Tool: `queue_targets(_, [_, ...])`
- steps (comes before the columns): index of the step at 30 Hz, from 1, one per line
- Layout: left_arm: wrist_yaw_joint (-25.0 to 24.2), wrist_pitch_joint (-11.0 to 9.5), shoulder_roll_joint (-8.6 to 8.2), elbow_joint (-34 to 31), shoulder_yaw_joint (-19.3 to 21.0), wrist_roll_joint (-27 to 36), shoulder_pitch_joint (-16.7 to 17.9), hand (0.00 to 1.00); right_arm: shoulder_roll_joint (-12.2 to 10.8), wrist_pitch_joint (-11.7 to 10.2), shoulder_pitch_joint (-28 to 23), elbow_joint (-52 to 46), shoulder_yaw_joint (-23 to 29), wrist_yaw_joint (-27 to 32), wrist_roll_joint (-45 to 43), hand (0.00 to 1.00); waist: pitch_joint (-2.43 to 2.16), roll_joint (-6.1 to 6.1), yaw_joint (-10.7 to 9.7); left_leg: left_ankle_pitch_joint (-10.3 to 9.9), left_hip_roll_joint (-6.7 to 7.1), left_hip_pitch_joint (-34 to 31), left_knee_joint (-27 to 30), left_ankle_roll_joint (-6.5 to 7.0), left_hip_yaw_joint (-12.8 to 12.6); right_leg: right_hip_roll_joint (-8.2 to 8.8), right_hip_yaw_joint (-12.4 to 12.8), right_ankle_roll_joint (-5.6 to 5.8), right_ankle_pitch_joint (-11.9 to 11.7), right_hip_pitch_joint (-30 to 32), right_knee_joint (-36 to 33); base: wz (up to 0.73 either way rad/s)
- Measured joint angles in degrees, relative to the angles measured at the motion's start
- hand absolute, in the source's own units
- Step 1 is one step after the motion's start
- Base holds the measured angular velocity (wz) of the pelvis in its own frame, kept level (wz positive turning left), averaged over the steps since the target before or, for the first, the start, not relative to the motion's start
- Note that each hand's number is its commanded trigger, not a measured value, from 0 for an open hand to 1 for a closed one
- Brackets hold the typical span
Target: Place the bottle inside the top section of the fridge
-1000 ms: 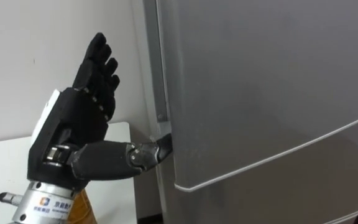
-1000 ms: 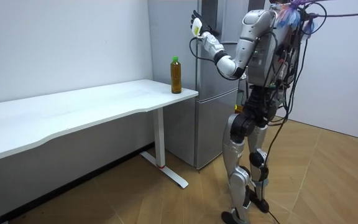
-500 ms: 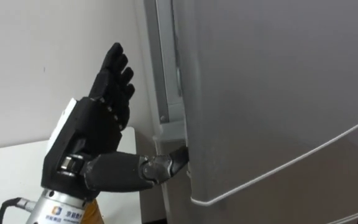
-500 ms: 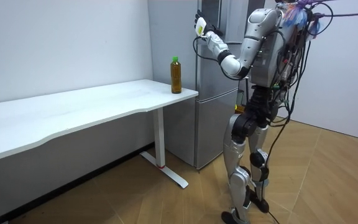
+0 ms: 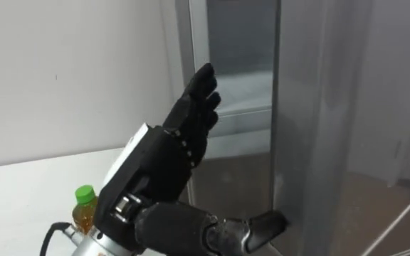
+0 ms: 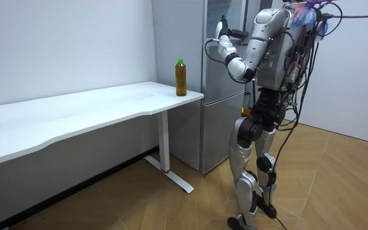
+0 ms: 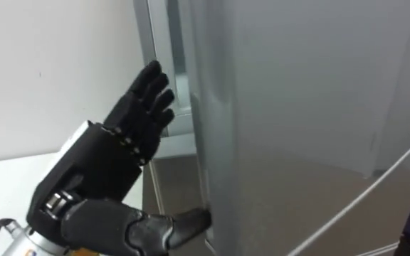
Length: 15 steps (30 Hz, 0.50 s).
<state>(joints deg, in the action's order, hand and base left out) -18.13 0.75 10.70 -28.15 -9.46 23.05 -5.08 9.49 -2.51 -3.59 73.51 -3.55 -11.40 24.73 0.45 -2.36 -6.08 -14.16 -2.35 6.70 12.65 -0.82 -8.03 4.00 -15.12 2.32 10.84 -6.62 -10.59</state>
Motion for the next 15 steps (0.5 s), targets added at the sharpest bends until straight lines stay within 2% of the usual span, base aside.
queue_targets(5, [-2.3,0.0,-0.26,-0.02,-1.73,0.06,-0.21,0.0,-0.01,0.0,0.11,-0.08,-0.27,-0.21,0.0,0.0,-0.09,0.3,-0.25,0.0,-0.06,0.1,-0.03,0.0,-1.22,-0.03,1.18,0.04,-0.05,0.62,-0.15,-0.12])
queue_targets(15, [-4.94,0.04,-0.96,-0.05,-4.99,2.29,-0.35,0.0,-0.02,-0.03,0.2,-0.86,-0.28,-0.13,0.07,0.0,-0.1,0.31,-2.16,-0.01,-0.18,0.01,0.0,0.0,-2.65,-0.14,2.63,0.06,-0.12,0.94,-0.16,-0.06])
